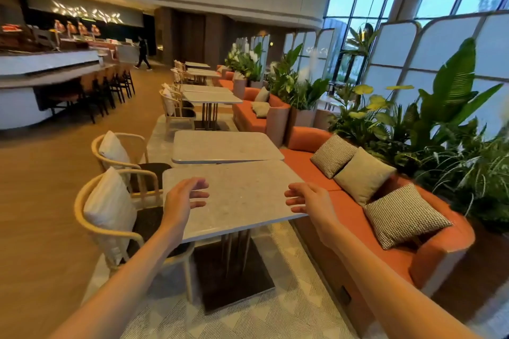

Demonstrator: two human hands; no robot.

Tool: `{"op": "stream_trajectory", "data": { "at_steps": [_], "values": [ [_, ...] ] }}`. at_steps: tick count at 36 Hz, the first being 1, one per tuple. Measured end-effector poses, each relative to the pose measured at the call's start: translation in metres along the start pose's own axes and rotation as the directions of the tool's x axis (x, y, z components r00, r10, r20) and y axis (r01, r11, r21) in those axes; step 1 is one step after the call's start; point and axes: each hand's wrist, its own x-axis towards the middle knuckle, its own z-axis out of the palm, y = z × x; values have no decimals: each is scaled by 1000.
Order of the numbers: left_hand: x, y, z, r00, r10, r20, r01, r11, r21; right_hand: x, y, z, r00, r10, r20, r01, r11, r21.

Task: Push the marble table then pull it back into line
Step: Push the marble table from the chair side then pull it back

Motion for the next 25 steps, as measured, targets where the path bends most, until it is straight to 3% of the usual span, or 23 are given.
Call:
{"op": "stream_trajectory", "data": {
  "at_steps": [6, 14, 25],
  "values": [
    [91, -57, 16, 988, -138, -63, 141, 989, 53, 98, 42, 12, 997, 83, 9, -82, 996, -41],
    [181, -119, 9, 949, -238, -207, 263, 959, 102, 225, 95, 51, 978, 155, 138, -137, 982, -132],
    [232, -185, -34, 804, -337, -489, 430, 899, 88, 340, 171, 151, 892, 287, 348, -181, 935, -306]
  ]
}}
